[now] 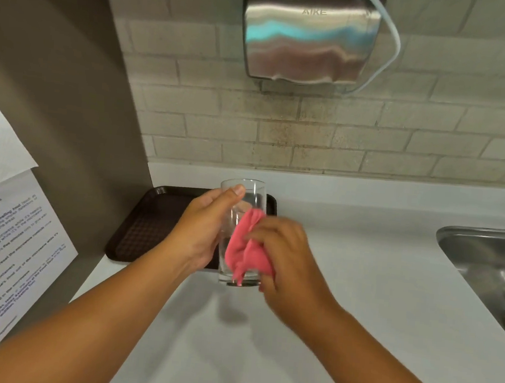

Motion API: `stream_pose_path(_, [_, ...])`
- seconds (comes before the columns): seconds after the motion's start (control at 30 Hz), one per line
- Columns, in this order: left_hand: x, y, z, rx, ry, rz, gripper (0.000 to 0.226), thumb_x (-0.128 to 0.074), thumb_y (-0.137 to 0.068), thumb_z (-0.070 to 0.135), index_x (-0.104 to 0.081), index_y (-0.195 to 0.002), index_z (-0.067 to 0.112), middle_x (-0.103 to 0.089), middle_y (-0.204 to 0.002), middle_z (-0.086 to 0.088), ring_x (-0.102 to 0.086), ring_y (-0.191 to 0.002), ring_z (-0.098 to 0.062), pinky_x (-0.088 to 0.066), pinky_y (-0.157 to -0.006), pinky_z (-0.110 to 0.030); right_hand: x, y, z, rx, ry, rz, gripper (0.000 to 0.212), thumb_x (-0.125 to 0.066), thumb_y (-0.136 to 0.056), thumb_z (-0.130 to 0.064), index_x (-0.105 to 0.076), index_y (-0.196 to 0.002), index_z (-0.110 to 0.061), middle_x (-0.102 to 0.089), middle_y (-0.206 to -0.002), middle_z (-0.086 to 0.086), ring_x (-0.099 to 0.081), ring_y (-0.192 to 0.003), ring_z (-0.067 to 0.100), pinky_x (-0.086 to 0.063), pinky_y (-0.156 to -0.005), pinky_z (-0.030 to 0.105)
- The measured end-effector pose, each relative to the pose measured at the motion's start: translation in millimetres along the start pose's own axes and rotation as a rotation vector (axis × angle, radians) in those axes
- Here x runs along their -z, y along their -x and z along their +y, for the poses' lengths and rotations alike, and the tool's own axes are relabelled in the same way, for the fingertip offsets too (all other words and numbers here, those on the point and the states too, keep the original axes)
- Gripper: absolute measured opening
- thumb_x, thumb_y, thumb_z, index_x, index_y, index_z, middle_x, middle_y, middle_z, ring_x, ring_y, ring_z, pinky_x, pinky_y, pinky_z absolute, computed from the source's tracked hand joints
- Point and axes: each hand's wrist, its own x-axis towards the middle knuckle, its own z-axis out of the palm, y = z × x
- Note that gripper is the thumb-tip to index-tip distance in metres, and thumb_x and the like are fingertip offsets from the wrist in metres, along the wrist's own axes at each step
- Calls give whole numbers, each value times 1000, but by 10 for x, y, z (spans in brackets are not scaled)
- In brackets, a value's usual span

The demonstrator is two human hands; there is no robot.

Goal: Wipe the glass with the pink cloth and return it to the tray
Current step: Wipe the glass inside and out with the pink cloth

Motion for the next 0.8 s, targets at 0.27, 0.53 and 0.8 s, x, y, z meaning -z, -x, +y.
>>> stream_pose_path(0.27, [-124,41,15,9,41,-29,45,-69,-98,36,-69,-118,-4,-76,-99,-20,-72,-94,-33,-60,-93,-50,152,-461,249,-289,-78,54,39,-52,-78,10,-67,-107,-11,-55,-117,-5,-56,-111,3,-40,-95,7])
stream_pose_path(0.53, [43,-53,134,-20,89,2,73,-73,-78,49,-67,-131,-2,-77,-115,-23,-79,-86,-21,-65,-72,-29,17,121,24,-143,-38,-125,31,-57,-80,-4,-70,-107,-10,-52,-121,-12,-48,-119,4,-35,-105,11])
stream_pose_path(0.8, [41,0,-30,16,44,-64,57,-74,-80,48,-75,-119,6,-82,-104,-13,-78,-94,-24,-63,-90,-41,48,44,37,-93,64,-112,40,-60,-75,3,-72,-112,-1,-63,-123,10,-48,-120,18,-31,-109,10])
